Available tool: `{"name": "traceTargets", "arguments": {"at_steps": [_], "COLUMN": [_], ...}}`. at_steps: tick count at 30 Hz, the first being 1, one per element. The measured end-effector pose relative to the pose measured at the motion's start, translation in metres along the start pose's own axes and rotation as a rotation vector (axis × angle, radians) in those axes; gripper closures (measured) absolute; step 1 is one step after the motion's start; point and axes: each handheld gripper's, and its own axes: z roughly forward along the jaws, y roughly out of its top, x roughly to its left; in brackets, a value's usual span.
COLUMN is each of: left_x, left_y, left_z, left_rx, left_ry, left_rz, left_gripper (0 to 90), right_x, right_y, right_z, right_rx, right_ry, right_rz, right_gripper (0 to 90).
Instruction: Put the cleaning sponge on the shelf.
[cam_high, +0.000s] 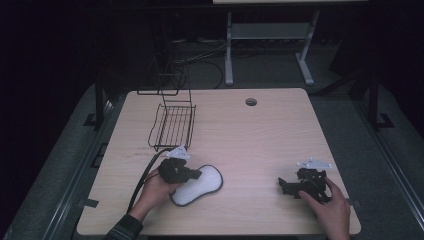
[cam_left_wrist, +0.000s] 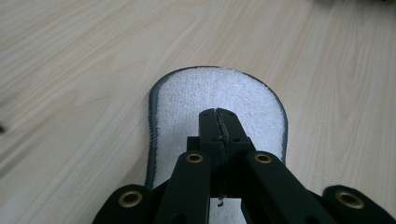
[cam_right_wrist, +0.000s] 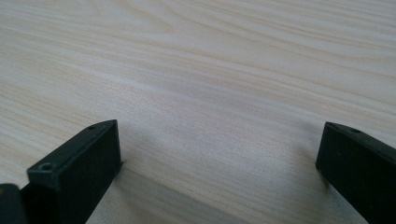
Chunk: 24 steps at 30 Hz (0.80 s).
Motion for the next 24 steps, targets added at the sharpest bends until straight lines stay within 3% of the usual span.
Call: {"name": "traceTargets", "arguments": {"at_steps": [4,12,24], "left_x": [0.001,0.001,0.004], "left_y": [-0.002,-0.008,-0.031], "left_z": [0.005,0.000,-0.024], "left_rx": [0.020,0.011,0.002], "left_ry": [0.011,0.031,0.081], "left_rz": [0.001,-0.016,-0.067], "left_gripper": [89.8,89.8,89.8], "right_x": [0.000,0.000,0.000], "right_y": [0.000,0.000,0.000], "right_z": [0.000,0.000,0.000], "right_rx": [0.000,0.000,0.000], "right_ry": [0.000,0.000,0.000], "right_rz": [0.000,0.000,0.000], "right_gripper": [0.0,0.0,0.0]}}
